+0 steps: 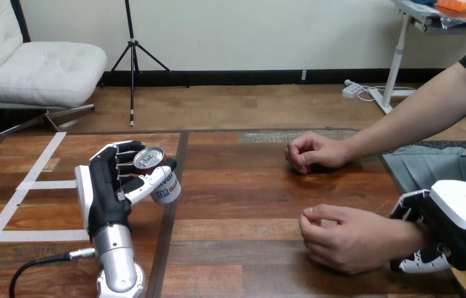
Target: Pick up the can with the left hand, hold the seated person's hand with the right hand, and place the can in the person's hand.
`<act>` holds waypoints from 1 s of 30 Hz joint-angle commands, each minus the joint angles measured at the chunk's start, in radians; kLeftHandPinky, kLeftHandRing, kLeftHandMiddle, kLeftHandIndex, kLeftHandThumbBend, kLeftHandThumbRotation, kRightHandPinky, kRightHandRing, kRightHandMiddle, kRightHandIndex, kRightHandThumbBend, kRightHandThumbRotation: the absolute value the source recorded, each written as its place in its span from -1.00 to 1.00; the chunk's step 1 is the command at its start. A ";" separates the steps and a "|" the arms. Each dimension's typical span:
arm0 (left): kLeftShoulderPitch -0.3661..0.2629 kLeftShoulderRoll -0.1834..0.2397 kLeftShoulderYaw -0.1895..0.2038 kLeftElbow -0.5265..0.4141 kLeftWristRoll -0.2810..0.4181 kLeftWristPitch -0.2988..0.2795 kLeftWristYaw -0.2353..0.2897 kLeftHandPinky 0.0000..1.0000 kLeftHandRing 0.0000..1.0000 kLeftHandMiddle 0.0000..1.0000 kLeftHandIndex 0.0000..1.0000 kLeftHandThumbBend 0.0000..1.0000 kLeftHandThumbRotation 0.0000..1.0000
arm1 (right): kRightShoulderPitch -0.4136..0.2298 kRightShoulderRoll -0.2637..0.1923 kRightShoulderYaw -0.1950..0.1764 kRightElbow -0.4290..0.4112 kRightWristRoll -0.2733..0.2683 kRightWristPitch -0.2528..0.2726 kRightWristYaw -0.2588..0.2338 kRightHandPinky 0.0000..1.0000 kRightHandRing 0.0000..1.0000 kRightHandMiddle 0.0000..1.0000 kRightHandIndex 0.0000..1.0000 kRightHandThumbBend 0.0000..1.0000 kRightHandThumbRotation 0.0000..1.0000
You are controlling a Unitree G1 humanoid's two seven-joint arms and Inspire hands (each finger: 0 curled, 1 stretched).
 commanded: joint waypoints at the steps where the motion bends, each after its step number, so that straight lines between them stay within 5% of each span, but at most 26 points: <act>1: -0.082 -0.009 -0.006 -0.072 0.007 -0.023 -0.007 -0.11 0.02 0.08 0.08 0.31 -1.00 | -0.063 0.023 -0.033 -0.048 0.006 -0.006 -0.015 -0.11 -0.03 0.09 0.10 0.46 -1.00; 30: -0.059 -0.054 -0.020 -0.143 0.006 -0.072 -0.089 -0.10 0.03 0.09 0.09 0.30 -1.00 | -0.093 0.024 -0.021 -0.033 0.004 -0.016 -0.009 -0.17 -0.07 0.07 0.11 0.34 -1.00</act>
